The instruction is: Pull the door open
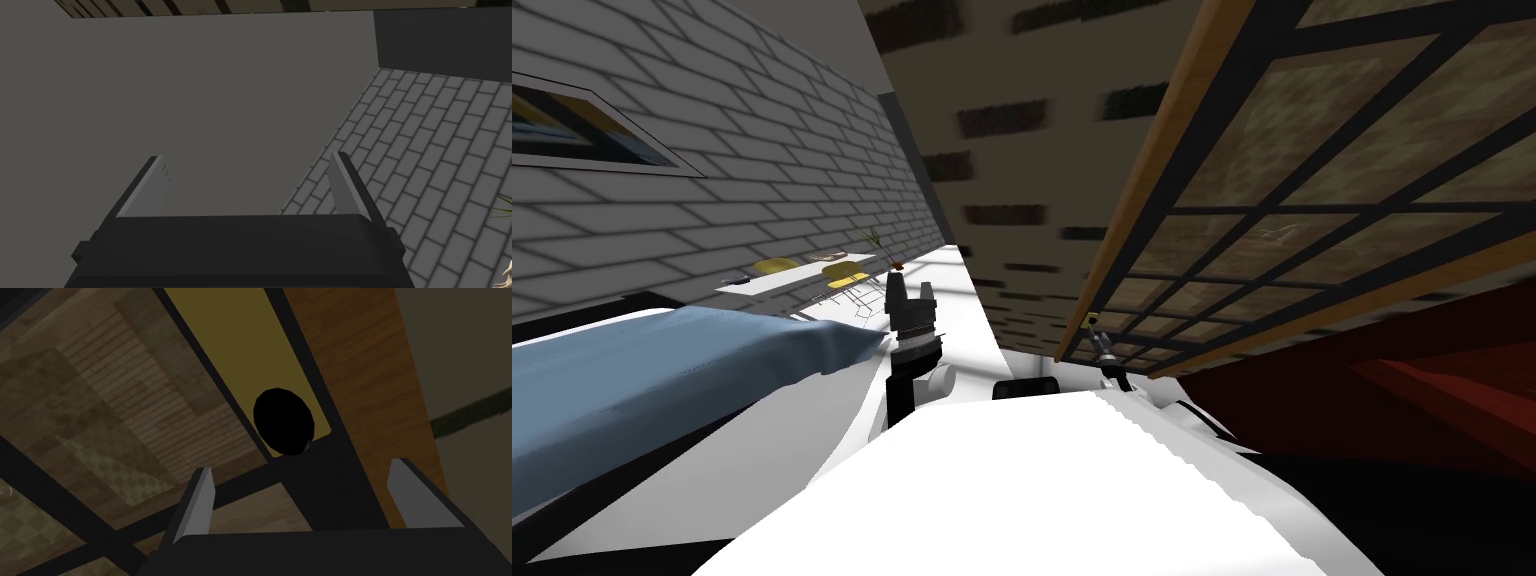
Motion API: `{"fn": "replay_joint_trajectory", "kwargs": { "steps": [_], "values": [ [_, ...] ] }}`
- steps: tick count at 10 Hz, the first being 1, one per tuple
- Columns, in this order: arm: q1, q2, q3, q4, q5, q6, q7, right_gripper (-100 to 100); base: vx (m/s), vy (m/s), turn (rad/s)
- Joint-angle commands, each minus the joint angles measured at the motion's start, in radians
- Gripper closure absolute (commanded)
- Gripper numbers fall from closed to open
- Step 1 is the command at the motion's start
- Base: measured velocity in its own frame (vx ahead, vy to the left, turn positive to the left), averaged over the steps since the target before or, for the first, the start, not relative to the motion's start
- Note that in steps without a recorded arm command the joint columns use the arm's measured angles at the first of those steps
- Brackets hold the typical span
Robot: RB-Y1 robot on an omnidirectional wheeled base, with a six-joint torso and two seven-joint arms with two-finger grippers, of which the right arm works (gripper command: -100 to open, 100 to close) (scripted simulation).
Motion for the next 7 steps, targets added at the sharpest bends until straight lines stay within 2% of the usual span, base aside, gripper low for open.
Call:
{"fn": "replay_joint_trajectory", "kwargs": {
  "steps": [1, 2, 4, 6, 7],
  "values": [
    [0.002, -0.012, 0.009, 0.021, -0.002, -0.022, 0.039, -100, -0.011, 0.039, -0.018],
    [0.012, -0.023, 0.016, 0.027, -0.004, -0.035, 0.063, -100, -0.013, 0.059, -0.035],
    [0.012, -0.023, 0.016, 0.027, -0.004, -0.035, 0.079, -100, -0.009, 0.036, -0.011],
    [0.030, -0.045, 0.029, 0.039, -0.008, -0.060, 0.143, -100, -0.004, 0.051, -0.026],
    [0.029, -0.045, 0.029, 0.081, -0.008, -0.060, 0.153, -100, -0.006, 0.054, -0.019]
  ]
}}
